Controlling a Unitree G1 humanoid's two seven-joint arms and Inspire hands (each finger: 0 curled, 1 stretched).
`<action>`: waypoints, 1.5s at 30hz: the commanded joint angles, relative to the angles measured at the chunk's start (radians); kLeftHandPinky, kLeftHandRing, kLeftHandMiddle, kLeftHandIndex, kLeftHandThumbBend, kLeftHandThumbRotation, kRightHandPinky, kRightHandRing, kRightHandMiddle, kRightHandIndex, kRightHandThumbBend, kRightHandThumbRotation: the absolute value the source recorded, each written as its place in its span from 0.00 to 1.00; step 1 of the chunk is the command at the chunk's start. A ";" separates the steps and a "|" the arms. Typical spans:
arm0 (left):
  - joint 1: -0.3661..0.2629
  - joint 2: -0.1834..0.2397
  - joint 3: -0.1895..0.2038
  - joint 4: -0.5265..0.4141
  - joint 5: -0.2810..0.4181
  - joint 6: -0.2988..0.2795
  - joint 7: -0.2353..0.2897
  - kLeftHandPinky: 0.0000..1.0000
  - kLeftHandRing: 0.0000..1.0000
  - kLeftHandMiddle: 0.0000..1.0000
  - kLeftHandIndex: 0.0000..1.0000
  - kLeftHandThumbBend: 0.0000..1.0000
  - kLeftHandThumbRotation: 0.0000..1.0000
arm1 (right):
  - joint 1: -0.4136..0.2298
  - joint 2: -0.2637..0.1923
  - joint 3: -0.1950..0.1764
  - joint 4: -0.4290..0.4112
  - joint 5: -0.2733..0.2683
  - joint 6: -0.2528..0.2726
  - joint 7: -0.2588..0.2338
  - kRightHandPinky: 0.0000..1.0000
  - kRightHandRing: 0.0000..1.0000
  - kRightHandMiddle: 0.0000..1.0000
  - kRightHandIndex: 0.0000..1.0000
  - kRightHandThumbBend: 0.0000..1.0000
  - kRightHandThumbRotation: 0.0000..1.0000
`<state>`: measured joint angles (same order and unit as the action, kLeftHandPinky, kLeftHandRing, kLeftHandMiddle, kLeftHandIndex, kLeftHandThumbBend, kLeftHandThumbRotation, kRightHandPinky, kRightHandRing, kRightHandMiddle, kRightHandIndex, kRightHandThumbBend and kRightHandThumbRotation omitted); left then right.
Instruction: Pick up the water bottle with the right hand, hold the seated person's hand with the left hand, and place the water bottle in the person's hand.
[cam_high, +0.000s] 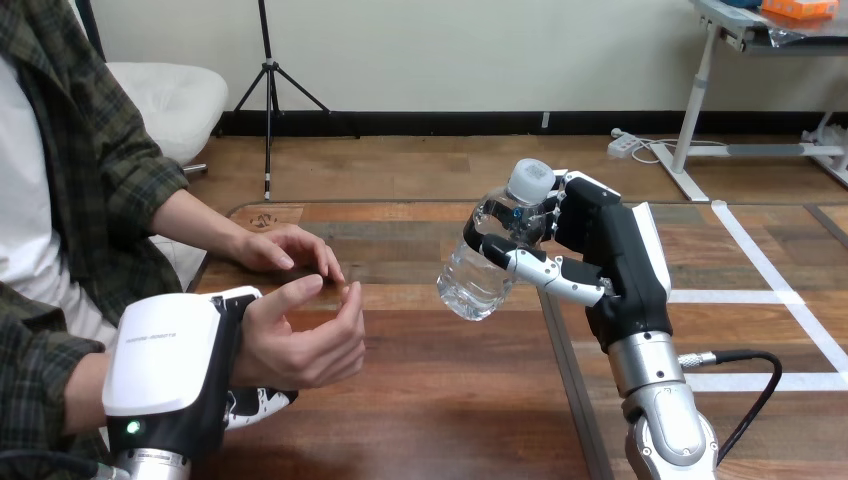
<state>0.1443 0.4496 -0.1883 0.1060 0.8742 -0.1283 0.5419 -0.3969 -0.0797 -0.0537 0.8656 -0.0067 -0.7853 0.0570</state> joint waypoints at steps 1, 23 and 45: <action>-0.059 -0.017 -0.025 -0.060 0.019 -0.039 0.030 0.31 0.35 0.40 0.43 0.90 0.00 | -0.086 0.006 -0.015 -0.051 0.006 -0.013 -0.023 0.39 0.41 0.45 0.57 0.68 0.00; -0.045 -0.047 -0.039 -0.137 0.031 -0.059 0.030 0.30 0.34 0.39 0.42 0.90 0.00 | -0.090 0.008 -0.013 -0.047 0.010 -0.016 -0.024 0.39 0.41 0.45 0.57 0.69 0.00; -0.062 -0.082 -0.066 -0.190 0.044 -0.123 0.048 0.27 0.31 0.36 0.41 0.89 0.00 | -0.090 0.005 -0.015 -0.051 0.013 -0.005 -0.024 0.39 0.41 0.45 0.57 0.69 0.00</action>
<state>0.1555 0.3894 -0.2127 0.0136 0.9066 -0.1841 0.5730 -0.3969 -0.0780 -0.0539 0.8656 -0.0092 -0.7837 0.0389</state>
